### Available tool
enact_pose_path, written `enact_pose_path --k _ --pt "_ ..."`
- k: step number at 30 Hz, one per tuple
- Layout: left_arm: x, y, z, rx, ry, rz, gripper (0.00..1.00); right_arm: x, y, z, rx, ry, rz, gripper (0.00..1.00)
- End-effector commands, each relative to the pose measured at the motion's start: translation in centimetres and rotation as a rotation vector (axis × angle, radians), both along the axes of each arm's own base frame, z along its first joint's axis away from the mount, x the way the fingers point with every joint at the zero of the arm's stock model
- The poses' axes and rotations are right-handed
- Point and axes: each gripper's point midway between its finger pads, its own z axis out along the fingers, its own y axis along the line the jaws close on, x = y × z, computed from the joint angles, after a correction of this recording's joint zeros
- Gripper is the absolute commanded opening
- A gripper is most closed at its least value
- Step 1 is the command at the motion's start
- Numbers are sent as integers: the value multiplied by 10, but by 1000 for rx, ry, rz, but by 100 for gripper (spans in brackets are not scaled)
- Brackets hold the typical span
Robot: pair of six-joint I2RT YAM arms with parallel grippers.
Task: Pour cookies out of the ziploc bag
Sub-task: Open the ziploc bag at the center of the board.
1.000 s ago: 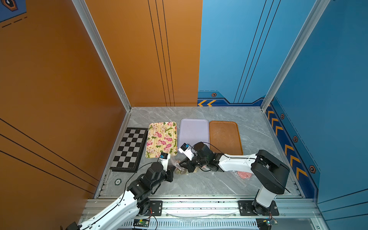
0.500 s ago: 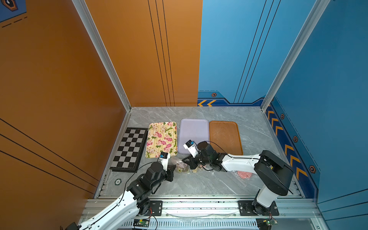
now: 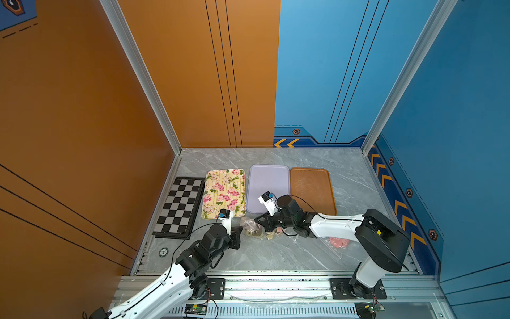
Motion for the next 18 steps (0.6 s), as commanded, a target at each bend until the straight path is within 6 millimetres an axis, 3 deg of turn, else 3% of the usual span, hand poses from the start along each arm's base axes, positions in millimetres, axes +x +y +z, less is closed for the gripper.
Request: enact_pose_path --k 1,6,9,15,18 --pt "-2 36 -24 139 70 143 0 43 -42 -20 -94 7 -222 0" --pt "-3 40 -26 153 83 165 0 41 -41 -20 -72 28 -214 0" --pt "-5 27 -19 134 63 86 0 37 -34 -13 -23 25 -175 0" --pt "-11 -3 13 64 -53 -66 31 33 -28 -11 -5 31 -140 0" --pt "-10 -6 15 79 -65 -81 37 32 -25 -13 -3 38 -128 0"
